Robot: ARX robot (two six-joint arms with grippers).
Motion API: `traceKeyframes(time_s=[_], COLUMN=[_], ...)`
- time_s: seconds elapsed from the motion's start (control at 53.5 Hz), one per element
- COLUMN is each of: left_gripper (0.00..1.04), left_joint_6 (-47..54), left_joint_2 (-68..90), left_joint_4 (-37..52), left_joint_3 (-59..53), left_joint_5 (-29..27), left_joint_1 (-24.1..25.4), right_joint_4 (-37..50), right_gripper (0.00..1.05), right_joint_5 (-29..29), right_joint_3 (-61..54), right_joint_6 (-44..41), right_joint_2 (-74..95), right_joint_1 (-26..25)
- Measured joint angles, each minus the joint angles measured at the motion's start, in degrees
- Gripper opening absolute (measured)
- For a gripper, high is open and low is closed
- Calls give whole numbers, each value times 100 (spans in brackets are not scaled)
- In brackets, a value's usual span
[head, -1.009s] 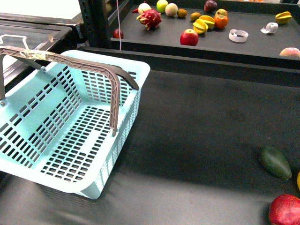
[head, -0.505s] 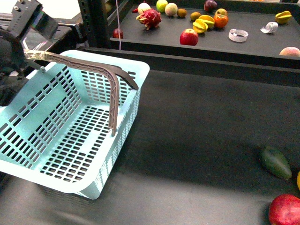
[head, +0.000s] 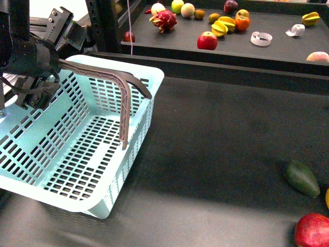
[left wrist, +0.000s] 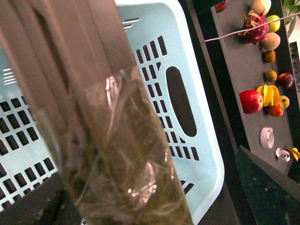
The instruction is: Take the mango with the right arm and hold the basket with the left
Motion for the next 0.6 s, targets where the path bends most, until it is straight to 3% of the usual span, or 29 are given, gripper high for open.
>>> traceKeyframes(time_s=[0.411, 0.486, 0.598], left_gripper=[13, 7, 7], left_joint_6=[-72, 50, 404], left_joint_2=[-199, -387, -636], left_joint_4=[234, 310, 420], left_joint_3=[-291, -474, -767], left_joint_5=[297, 439, 527], left_joint_1=[-9, -57, -151], right_joint_4=[0, 0, 0], right_gripper=[97, 97, 97], right_joint_5=[0, 0, -2], right_joint_3=[0, 0, 2], right_joint_6=[-2, 0, 0], right_joint_2=[0, 0, 0], right_joint_1=[0, 0, 0])
